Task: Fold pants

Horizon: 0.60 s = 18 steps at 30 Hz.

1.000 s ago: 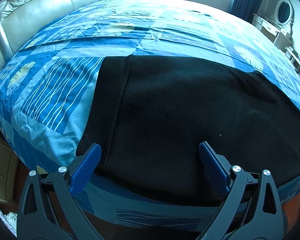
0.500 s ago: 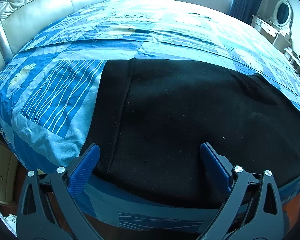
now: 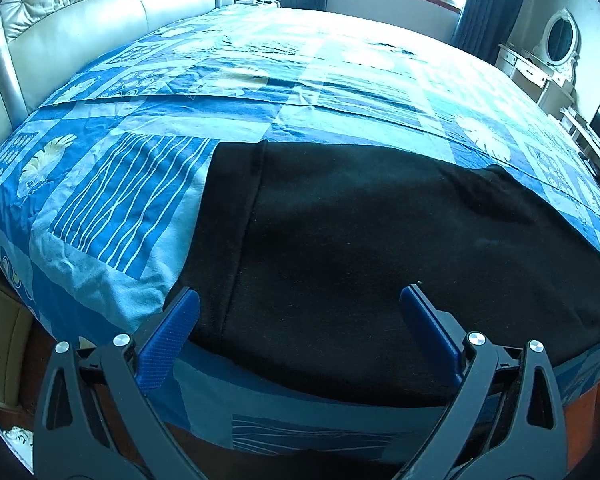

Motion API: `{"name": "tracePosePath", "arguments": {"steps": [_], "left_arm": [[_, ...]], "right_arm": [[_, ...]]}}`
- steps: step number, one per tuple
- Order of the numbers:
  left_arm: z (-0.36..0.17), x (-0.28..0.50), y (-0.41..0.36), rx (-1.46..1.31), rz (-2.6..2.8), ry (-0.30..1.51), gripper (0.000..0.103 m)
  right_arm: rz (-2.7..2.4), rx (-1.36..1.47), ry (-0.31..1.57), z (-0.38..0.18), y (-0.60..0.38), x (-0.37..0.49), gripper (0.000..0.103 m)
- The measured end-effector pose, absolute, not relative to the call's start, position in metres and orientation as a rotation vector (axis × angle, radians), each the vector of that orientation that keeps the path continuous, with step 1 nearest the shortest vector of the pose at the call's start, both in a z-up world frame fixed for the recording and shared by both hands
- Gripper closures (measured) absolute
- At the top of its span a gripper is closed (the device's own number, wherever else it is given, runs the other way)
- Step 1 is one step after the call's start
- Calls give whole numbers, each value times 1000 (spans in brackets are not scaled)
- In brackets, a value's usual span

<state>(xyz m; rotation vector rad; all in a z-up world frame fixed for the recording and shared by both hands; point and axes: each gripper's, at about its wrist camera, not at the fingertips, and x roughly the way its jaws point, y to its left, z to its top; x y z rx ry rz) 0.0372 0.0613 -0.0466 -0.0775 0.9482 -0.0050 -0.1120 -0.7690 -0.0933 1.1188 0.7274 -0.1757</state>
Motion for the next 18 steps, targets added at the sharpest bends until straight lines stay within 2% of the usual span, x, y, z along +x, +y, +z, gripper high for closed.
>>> {"name": "tracePosePath", "arguments": {"steps": [2,3,4,5,6,12,18], "left_arm": [[-47,36,64,-83,-4,952,3],[-47,35,65,-85,-2,952,3],[-48,35,66,-87,0,954,3],[-48,34,67,-88,3,956,3],[-49,34,68,-90,5,958,3],[-47,29,81,-140,22,978,3],[-34,21,89,-161,27,978,3]], "right_arm": [[-163,1093,756,-94,-762,-109,41],[-180,1068,771,-92,-759,-108,51],[-198,1052,786,-92,-756,-106,56],[-209,1050,798,-93,-753,-105,68],[-213,1052,804,-94,-751,-104,73],[-196,1134,698,-77,-740,-106,78],[-64,1088,600,-18,-704,-91,78]]}}
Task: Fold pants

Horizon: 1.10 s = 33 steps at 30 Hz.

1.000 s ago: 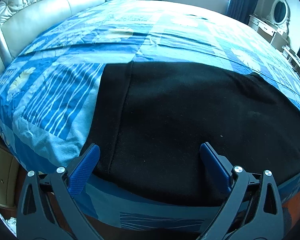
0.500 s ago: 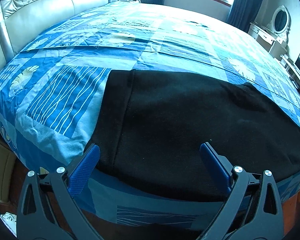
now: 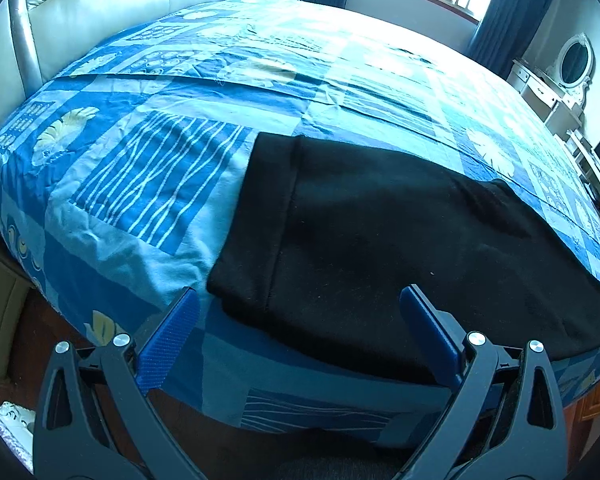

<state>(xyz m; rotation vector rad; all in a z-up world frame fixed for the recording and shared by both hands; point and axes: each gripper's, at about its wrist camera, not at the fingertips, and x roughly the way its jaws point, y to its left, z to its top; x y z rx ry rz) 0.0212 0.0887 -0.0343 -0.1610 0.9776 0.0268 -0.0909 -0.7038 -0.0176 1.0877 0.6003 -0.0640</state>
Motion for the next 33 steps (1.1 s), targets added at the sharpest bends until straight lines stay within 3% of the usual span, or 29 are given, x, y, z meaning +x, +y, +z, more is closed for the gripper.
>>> {"name": "tracePosePath", "arguments": {"steps": [8,17,33], "left_arm": [[-20,14,87,-159,6,954,3],[-17,10,72,-157,-32,951,3],[-8,2,53,-102,-64,906,3]], "right_arm": [[81,961,564,45,-629,-50,78],[181,786,624,65,-526,-10,78],[212,487,893,-16,-373,31,78]]}}
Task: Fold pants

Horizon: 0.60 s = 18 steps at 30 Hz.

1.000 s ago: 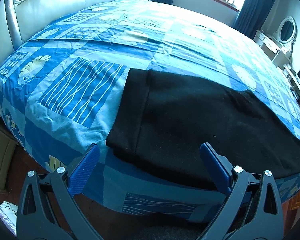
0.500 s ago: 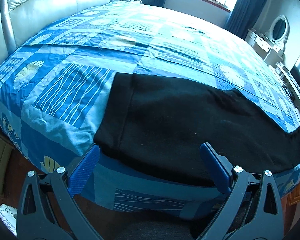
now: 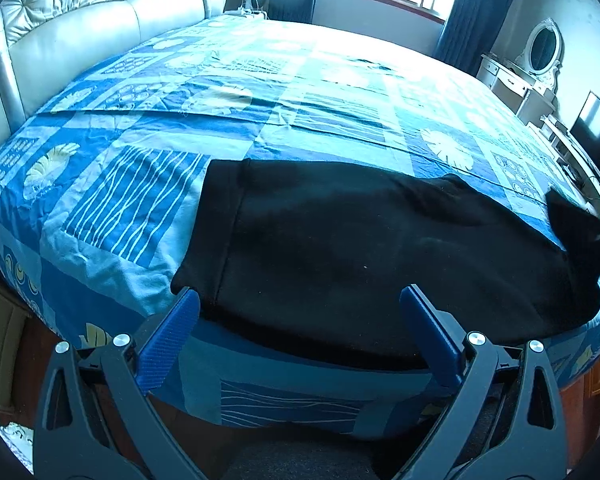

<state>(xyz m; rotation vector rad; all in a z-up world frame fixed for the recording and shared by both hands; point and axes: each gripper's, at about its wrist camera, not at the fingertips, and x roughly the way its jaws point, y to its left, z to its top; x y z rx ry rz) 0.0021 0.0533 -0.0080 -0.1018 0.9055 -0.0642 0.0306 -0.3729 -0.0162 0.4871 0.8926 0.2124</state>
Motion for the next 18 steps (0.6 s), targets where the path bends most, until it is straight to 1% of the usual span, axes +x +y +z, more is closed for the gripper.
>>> {"name": "tracePosePath", "arguments": {"steps": [5,18], "left_arm": [[-8,2,52,-108,-75,910,3],[-9,1,45,-101,-94,914,3]], "right_arm": [[202,364,957,-39,-340,32,78],[219,208,983,-48,-297,27,78]]}}
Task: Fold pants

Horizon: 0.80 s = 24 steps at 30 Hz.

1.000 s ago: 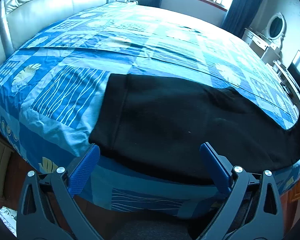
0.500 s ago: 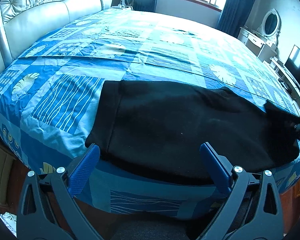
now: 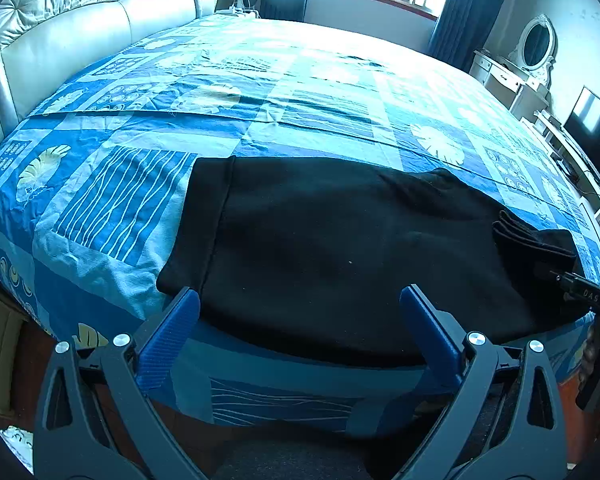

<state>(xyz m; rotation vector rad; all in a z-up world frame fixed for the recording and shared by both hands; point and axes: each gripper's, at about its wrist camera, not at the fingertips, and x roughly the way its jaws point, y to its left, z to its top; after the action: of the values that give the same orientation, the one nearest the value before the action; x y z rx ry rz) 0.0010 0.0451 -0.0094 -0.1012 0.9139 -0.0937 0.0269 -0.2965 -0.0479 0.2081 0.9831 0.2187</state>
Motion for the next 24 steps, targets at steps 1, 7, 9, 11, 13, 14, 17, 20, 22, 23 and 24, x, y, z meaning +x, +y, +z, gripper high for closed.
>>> {"name": "tracePosePath", "arguments": {"steps": [1,7,9,11,13,14,17,20,22,23,24], "left_arm": [[-9,1,45,-101,-94,914,3],[-11,1,42,-102,-102,918,3],[-11,1,41,-102,-105,918,3],[-11,1,42,-102,-105,918,3],[-11,1,41,-102,-105,920,3],[-11,1,42,-103,-105,920,3],[-11,1,42,-106,-105,921,3],[-11,1,43,-105,-106,922,3],[-11,1,43,-106,-106,921,3],[-11,1,43,-106,-106,921,3],[-11,1,43,-106,-105,921,3]], "right_arm": [[220,201,986,-49,-294,27,78],[217,191,996,-55,-290,27,78],[216,196,1003,-56,-290,27,78],[218,204,1006,-58,-289,27,75],[221,206,1014,-60,-287,27,74],[222,203,1016,-61,-286,27,73],[227,209,1019,-62,-284,26,70],[241,232,1018,-61,-283,25,63],[255,241,1018,-61,-281,24,59],[276,257,1019,-60,-280,24,56],[288,267,1020,-61,-279,23,55]]}}
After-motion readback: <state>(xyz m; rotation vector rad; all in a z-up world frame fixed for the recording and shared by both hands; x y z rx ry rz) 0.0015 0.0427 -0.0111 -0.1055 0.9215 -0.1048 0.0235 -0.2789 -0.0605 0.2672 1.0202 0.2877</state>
